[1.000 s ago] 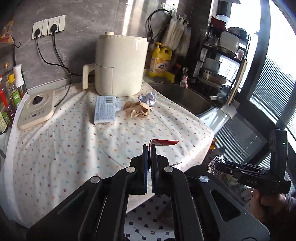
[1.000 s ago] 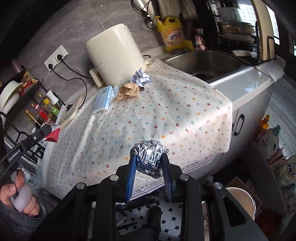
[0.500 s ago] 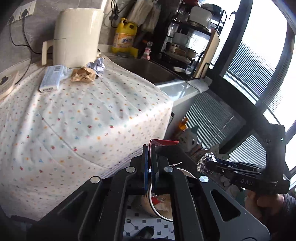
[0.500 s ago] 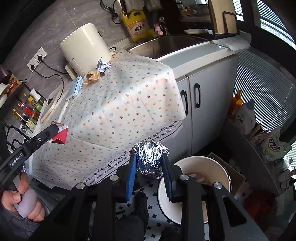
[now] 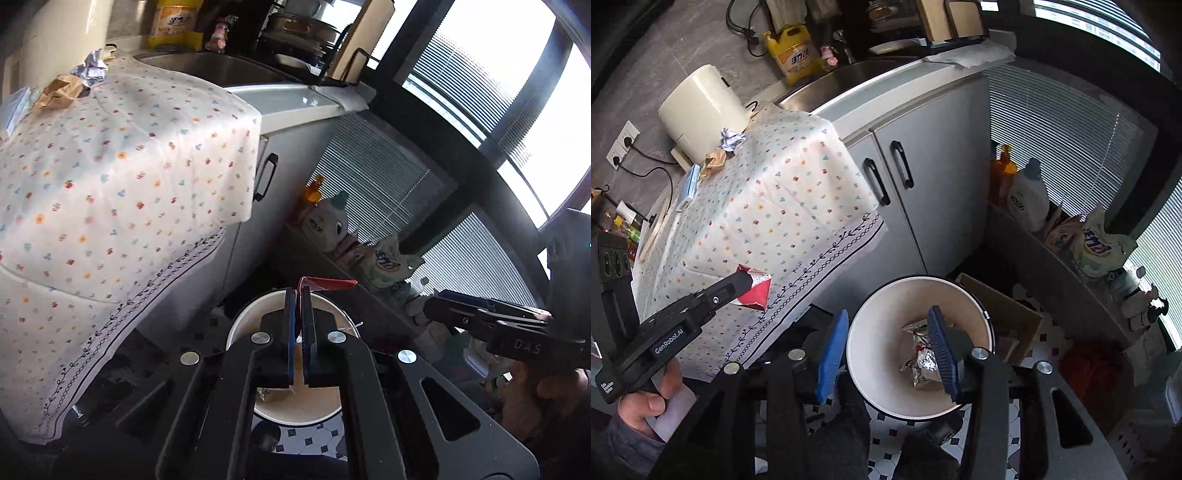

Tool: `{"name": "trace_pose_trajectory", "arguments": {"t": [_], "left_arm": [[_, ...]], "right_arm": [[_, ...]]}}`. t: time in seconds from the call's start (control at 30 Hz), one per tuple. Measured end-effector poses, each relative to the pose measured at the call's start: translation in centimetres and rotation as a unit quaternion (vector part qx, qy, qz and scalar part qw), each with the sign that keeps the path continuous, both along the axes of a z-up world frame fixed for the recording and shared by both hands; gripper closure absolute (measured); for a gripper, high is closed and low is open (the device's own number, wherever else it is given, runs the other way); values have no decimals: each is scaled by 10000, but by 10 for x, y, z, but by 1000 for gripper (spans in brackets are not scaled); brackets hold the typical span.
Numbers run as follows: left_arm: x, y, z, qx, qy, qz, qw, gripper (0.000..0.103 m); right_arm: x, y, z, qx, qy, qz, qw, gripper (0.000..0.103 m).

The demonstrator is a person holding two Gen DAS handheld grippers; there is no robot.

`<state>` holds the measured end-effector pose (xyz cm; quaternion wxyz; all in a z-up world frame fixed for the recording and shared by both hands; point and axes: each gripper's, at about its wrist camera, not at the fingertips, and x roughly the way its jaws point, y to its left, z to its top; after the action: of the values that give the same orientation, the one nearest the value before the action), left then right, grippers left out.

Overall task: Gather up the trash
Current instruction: 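Carry both items over the bin and open both grippers to drop them, then move both tools back to the remaining counter trash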

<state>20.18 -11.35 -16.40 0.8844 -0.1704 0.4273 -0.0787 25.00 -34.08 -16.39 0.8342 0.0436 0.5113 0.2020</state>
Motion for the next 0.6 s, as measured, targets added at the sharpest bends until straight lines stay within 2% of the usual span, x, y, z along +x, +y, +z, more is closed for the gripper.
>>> {"name": "trace_pose_trajectory", "arguments": {"t": [0.2,0.23,0.27,0.33,0.47,0.6], "left_arm": [[16,-29,-11,-272,185,-505,9982,99],[17,-33,-13,-342,234,-553,9976,95],[19,-36,-15,-428,276,-595,9969,89],[20,-41,-13,-473,261,-585,9968,47],[15,-40,-4,-414,145,-493,9978,30],[4,-22,16,-211,43,-130,9997,17]], "right_arm": [[-3,-33,7,-63,-76,-380,9992,58],[-4,-37,8,-72,-105,-416,9991,58],[-4,-42,9,-69,-122,-466,9988,58],[-5,-50,10,-44,-127,-573,9983,58],[-5,-57,13,2,-152,-619,9980,57],[-3,-45,18,62,-146,-447,9989,56]]}}
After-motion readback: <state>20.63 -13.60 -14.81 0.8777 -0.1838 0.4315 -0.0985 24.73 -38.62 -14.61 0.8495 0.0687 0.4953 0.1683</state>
